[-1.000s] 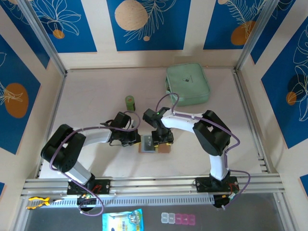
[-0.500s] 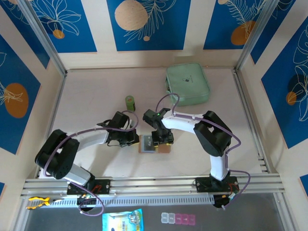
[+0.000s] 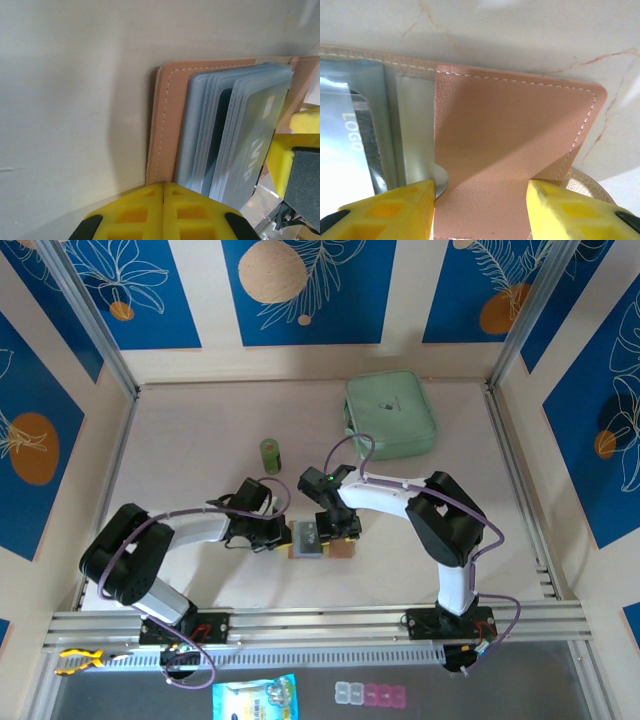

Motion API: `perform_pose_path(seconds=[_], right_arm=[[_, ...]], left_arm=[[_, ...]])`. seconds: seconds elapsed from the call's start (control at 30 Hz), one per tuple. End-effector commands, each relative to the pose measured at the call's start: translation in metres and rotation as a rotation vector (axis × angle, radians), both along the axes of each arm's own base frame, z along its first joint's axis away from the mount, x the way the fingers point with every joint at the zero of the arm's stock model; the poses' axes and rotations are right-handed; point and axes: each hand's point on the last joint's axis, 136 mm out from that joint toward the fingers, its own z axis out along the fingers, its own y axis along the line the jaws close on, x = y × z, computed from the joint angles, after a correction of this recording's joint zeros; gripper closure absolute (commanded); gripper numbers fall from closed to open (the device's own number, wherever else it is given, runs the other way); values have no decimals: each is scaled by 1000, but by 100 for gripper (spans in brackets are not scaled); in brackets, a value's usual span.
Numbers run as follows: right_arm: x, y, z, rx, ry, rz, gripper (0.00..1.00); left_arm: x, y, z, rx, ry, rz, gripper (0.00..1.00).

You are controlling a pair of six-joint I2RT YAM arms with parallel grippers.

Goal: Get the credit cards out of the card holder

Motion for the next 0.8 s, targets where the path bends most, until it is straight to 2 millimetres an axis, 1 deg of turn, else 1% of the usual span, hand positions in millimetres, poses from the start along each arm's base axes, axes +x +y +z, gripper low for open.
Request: perform_pose_path(seconds=[0.0,0.1,0.17,0.33,0.43,0.57,0.63,0.77], right_arm=[[-1,-3,11,33,-10,-15,49],[0,-9,16,39,-14,-38,49],[0,-16,15,30,-12,-52,49],[-1,-34,9,-16,6,-79,46],[0,-39,4,-29,8,-80,43],[4,-41,4,-37,-6,-66,40],[6,-39,7,-20,-13,-63,40],[9,-25,15,77,-20,-58,40]], left_arm=[[-16,17,-21,109,65,0,100],[-19,19,-22,112,73,-1,100],[-19,19,-22,110,75,0,100],[-20,19,-22,108,76,0,100],[-20,18,-22,108,78,0,100],[-19,19,-22,113,77,-1,100],[-19,19,-22,116,76,-1,100],[-17,19,-21,116,71,1,100]])
